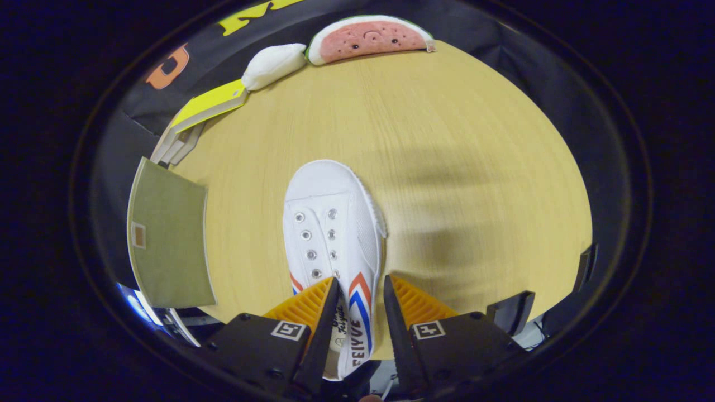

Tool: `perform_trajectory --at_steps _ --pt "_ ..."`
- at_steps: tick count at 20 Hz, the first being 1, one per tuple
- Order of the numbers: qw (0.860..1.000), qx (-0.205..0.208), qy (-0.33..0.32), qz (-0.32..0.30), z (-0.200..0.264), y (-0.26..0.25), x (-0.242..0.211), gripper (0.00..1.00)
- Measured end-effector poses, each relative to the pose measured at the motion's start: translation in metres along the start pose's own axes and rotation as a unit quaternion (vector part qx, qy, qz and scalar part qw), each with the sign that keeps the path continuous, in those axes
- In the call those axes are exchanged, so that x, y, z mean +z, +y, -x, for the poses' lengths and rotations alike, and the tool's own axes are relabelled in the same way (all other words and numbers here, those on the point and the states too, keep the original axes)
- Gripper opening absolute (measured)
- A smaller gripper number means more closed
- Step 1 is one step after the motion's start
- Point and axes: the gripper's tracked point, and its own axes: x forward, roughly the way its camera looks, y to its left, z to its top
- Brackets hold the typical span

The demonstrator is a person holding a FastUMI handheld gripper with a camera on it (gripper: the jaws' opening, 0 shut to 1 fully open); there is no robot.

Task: Open the storage box then place both shoes into the box .Put the left shoe in first, then the right shoe, with the right side of both shoes facing outward in a uniform manner.

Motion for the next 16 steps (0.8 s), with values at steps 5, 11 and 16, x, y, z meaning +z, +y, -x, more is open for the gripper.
perform_trajectory --at_steps 5,11,16 --pt "1.000 0.013 0.012 -0.004 0.003 -0.004 0.003 0.37" --pt "0.999 0.030 -0.001 -0.042 0.007 0.000 0.002 0.08" --pt "0.996 0.064 -0.022 -0.061 0.044 0.037 -0.005 0.07"
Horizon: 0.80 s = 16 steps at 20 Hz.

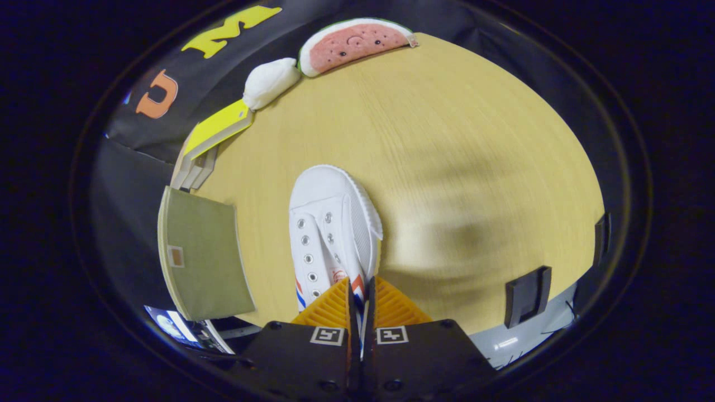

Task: Open the storage box then place both shoes into the box .Put the left shoe in first, then the right shoe, with the right side of both shoes facing outward in a uniform manner.

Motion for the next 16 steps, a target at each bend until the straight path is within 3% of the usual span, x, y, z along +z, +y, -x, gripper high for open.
perform_trajectory --at_steps 9,12,16 --pt "0.995 0.033 -0.076 0.047 0.100 0.179 -0.020 0.07" --pt "0.993 0.037 -0.091 0.059 0.107 0.240 -0.033 0.07" --pt "0.994 0.045 -0.083 0.054 0.076 0.309 -0.046 0.07"
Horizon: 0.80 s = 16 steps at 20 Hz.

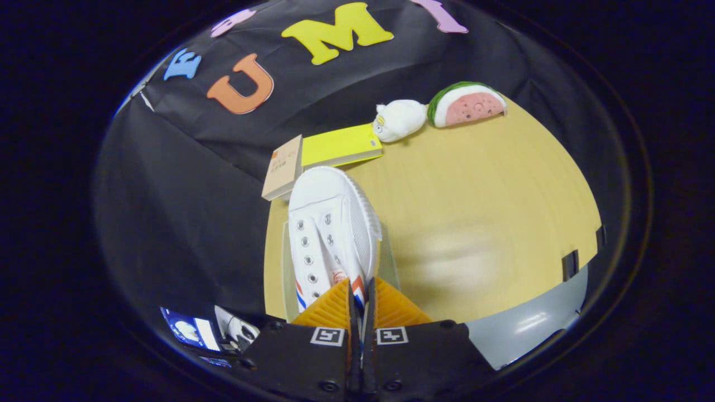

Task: Open the storage box then place both shoes into the box .Put the left shoe in first, then the right shoe, with the right side of both shoes facing outward in a uniform manner.

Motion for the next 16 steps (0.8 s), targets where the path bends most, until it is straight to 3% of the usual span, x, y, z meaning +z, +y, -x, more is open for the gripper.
perform_trajectory --at_steps 6,10,16 --pt "0.998 -0.046 0.030 0.021 -0.070 0.034 -0.016 0.07" --pt "0.990 -0.116 0.047 0.061 -0.109 0.017 -0.016 0.07" --pt "0.979 -0.181 0.067 0.070 -0.144 -0.007 -0.024 0.07"
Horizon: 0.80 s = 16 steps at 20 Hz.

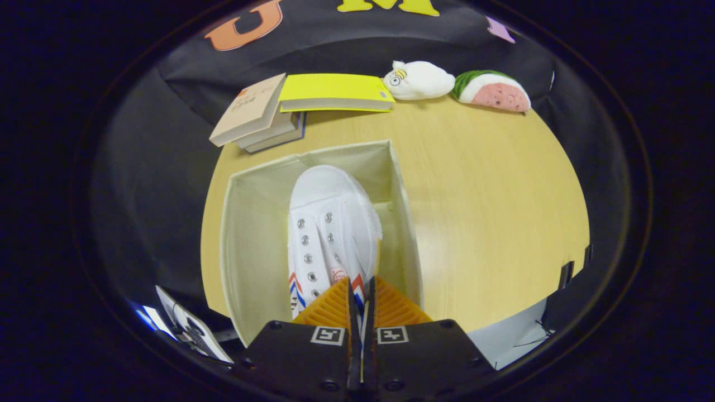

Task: Open the storage box then place both shoes into the box .Put the left shoe in first, then the right shoe, with the right side of both shoes facing outward in a uniform manner.

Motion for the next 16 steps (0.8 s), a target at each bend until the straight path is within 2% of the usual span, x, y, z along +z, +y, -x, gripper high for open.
perform_trajectory --at_steps 6,8,10,12,16 --pt "0.998 -0.054 0.018 0.033 -0.028 -0.006 -0.011 0.10" --pt "0.997 -0.058 0.009 0.046 -0.026 -0.002 -0.010 0.18" --pt "0.997 -0.054 -0.008 0.048 -0.019 -0.001 -0.009 0.32" --pt "0.996 -0.053 -0.040 0.058 -0.003 -0.001 -0.004 0.37" --pt "0.989 -0.044 -0.123 0.067 0.043 0.003 0.007 0.63"
